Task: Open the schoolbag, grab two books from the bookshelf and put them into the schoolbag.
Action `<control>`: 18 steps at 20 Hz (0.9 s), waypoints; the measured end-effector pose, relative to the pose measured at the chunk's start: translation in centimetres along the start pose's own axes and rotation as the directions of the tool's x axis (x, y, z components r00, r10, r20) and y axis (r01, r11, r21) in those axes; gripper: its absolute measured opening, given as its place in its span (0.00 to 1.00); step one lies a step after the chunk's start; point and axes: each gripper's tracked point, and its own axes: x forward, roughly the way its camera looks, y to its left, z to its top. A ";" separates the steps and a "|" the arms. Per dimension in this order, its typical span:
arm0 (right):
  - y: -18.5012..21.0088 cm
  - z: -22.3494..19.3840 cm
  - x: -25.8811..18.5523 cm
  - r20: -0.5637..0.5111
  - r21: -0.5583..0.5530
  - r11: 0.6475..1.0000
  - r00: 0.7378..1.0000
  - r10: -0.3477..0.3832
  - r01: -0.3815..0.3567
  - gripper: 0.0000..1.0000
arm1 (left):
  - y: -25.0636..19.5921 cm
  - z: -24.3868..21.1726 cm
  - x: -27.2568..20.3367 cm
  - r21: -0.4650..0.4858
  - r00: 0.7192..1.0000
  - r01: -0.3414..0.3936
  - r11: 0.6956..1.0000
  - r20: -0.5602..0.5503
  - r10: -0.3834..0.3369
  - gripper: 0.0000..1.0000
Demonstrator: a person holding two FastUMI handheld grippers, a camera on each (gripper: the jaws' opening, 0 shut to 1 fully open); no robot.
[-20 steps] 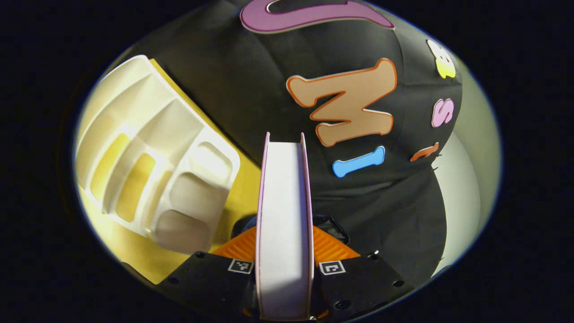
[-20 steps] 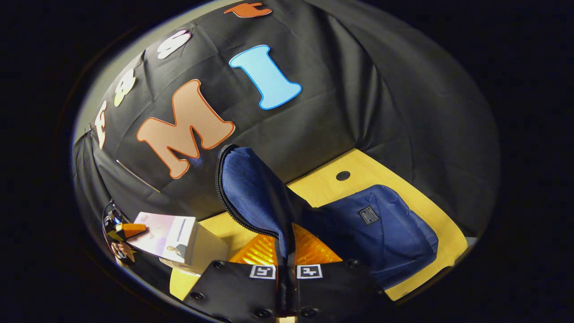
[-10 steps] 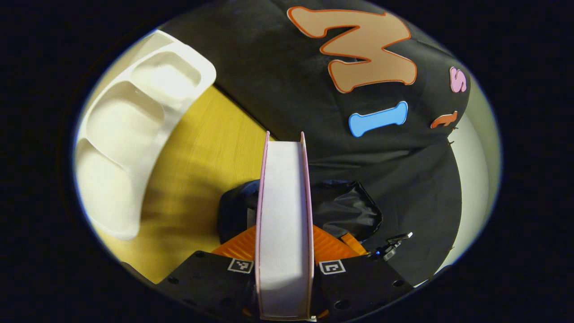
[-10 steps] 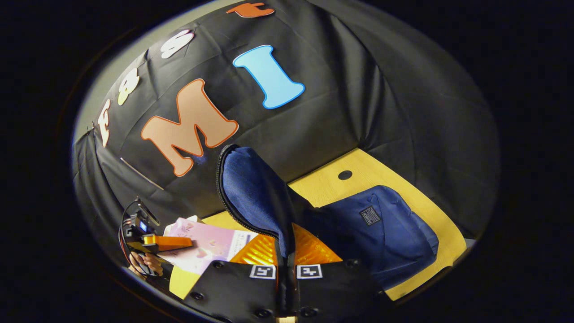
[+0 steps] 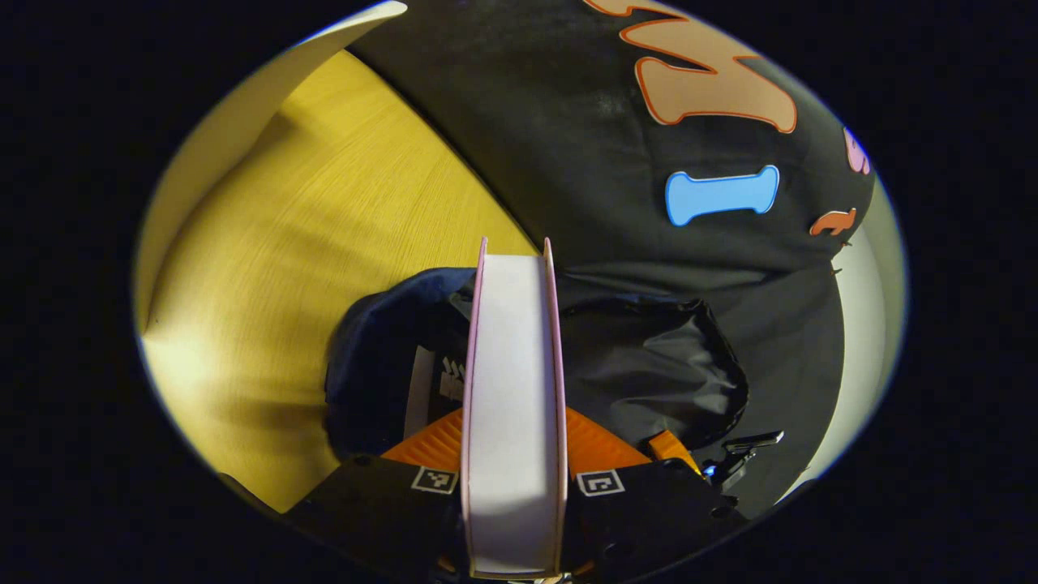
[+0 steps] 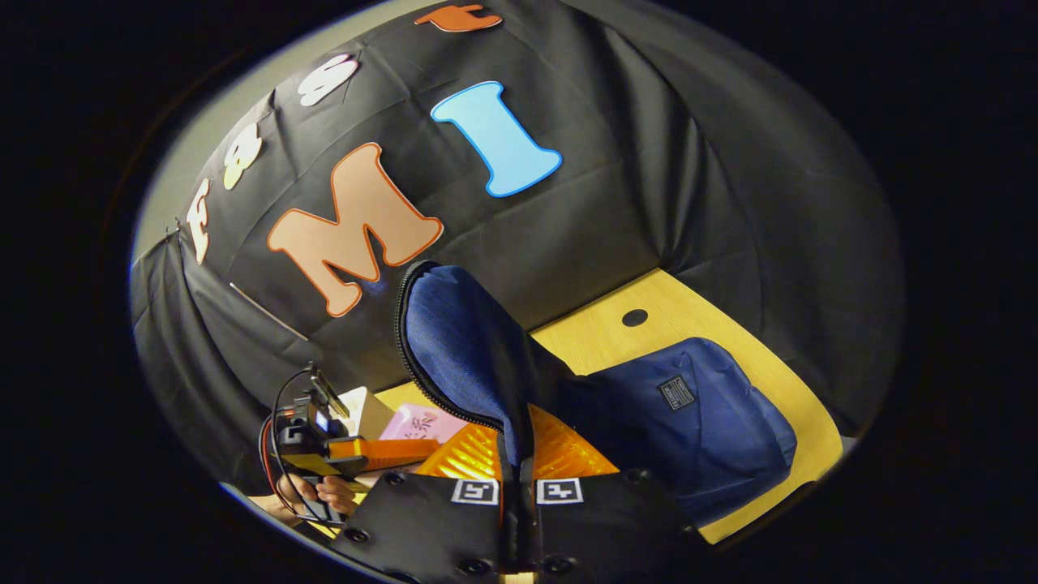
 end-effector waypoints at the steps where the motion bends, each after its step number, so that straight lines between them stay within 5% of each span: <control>1: 0.1 0.0 0.1 0.000 -0.004 1.000 1.000 0.006 -0.006 0.04 | 0.0 -0.6 0.5 -0.009 1.000 -0.002 1.000 -0.012 0.002 0.39; 18: 1.2 -0.9 1.0 -0.054 -0.034 0.995 0.995 0.090 -0.092 0.04 | -0.3 -7.0 8.2 -0.166 0.999 0.002 0.986 -0.047 -0.010 0.39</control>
